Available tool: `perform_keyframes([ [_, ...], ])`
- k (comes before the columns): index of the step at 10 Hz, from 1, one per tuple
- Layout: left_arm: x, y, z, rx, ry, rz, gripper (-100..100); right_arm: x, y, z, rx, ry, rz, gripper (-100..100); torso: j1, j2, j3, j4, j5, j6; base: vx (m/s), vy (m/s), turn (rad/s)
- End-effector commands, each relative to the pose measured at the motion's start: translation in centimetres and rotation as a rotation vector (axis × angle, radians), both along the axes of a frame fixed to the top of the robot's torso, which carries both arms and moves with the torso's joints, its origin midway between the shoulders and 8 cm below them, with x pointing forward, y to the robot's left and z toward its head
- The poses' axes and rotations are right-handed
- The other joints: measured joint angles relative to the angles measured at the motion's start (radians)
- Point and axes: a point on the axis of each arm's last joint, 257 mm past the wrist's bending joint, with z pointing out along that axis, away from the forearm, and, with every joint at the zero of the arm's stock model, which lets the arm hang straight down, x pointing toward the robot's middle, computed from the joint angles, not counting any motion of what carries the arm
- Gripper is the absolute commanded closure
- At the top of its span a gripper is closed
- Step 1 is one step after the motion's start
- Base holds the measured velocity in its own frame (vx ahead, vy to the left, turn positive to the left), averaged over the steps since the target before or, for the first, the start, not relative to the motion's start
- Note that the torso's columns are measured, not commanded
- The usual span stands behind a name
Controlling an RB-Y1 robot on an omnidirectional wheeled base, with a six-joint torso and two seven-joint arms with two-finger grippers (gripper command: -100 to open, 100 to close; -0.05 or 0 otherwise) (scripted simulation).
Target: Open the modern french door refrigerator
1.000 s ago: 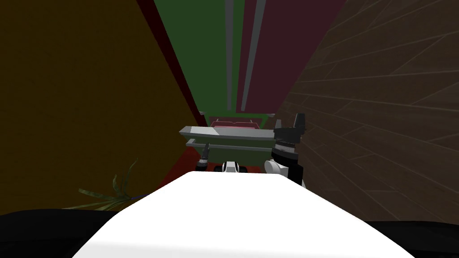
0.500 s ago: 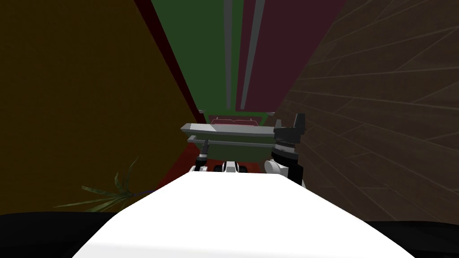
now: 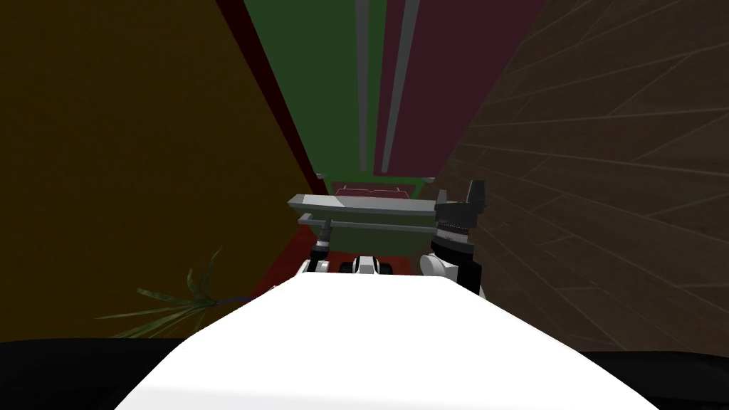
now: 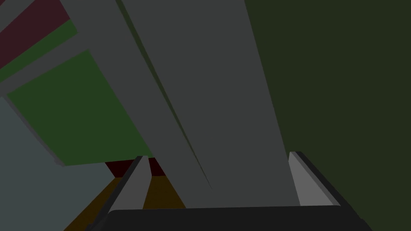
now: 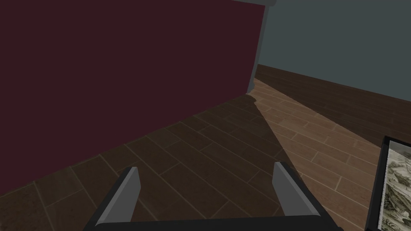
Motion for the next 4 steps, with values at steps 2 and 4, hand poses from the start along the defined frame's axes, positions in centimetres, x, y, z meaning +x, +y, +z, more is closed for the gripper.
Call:
perform_keyframes([
  [2, -0.09, 0.10, -0.48, -0.001, 0.013, 0.003, 0, 0.00, 0.00, 0.00, 0.000, 0.000, 0.000, 0, 0.002, -0.004, -0.002, -0.003, 0.002, 0.001, 0.000, 0.000, 0.000],
  [4, -0.13, 0.15, -0.69, -0.001, 0.018, 0.004, 0, 0.00, 0.00, 0.00, 0.000, 0.000, 0.000, 0, 0.003, -0.006, -0.003, -0.005, 0.003, 0.001, 0.000, 0.000, 0.000],
])
